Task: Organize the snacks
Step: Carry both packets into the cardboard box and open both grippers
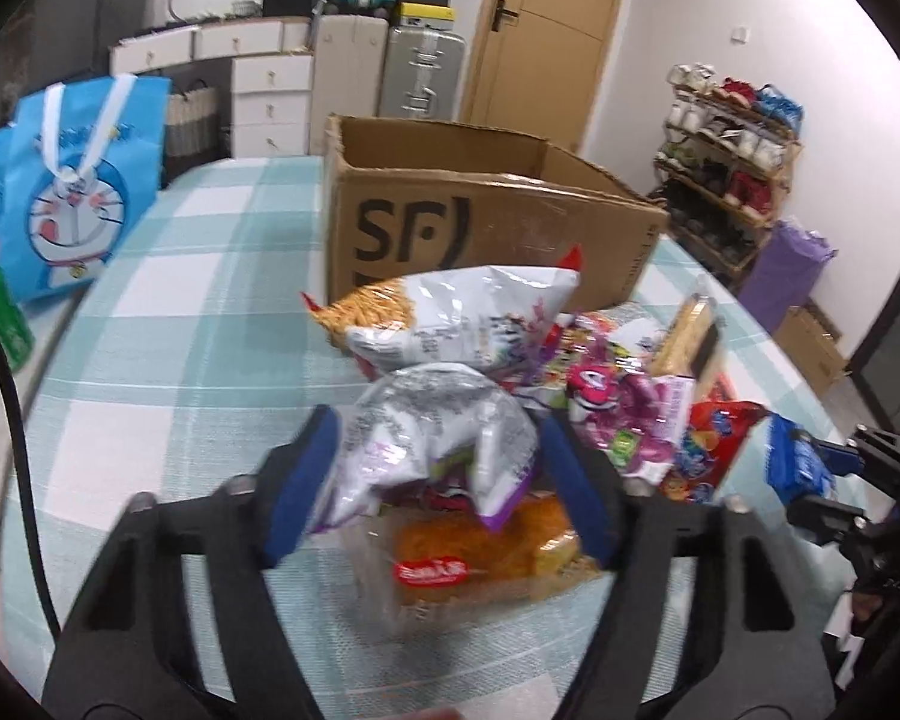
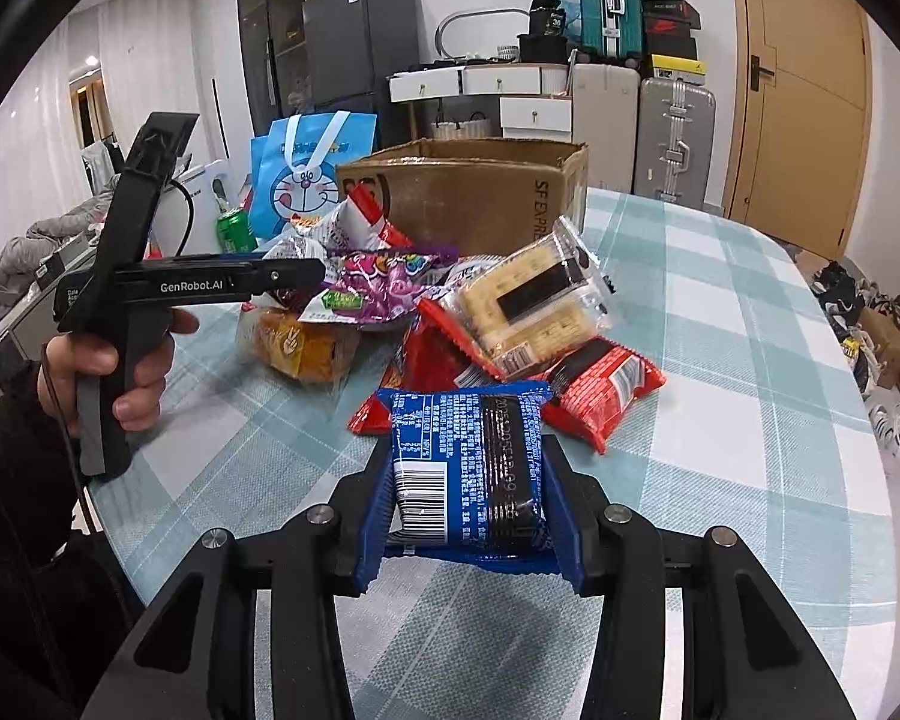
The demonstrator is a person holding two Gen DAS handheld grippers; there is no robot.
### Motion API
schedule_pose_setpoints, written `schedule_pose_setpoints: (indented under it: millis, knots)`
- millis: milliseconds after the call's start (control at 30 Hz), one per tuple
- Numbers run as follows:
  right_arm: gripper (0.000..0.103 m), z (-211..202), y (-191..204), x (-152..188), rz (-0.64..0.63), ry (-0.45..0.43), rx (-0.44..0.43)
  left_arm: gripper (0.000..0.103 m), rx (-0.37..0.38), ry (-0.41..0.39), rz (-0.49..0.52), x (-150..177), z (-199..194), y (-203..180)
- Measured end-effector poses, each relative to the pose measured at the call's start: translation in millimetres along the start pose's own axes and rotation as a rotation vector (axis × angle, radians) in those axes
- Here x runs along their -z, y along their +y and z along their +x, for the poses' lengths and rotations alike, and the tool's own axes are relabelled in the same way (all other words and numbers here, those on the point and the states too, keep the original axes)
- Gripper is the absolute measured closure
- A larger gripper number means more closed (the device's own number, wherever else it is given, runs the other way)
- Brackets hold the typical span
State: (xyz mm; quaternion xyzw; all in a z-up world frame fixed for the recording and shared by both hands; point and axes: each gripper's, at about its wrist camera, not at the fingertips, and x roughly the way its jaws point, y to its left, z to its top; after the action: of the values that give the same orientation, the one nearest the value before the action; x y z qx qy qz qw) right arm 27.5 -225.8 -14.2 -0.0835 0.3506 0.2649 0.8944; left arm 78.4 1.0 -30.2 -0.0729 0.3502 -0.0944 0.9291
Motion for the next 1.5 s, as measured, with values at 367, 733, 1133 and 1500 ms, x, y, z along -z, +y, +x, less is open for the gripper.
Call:
schedule_pose_setpoints:
  millis: [367,733,1133,1500]
  knots:
    - [0.057,-6,-1,-20,0.002,-0.075,0.014,0.054,-0.003,-0.072,0.015,4,-29,-7]
    - [0.057,-16,-2,-52,0.030,-0.170,0.032,0.054,-0.058,-0.174,0.033,-6,-86,-14]
    - [0.057,-14,-3,-97,0.043,-0.220,0.035,0.054,-0.112,-0.273,0.061,-44,-126,-23]
    - [0.057,9,-14,-142,0.067,-0.207,0.028,0.054,-0.139,-0.277,0.059,-89,-101,-30]
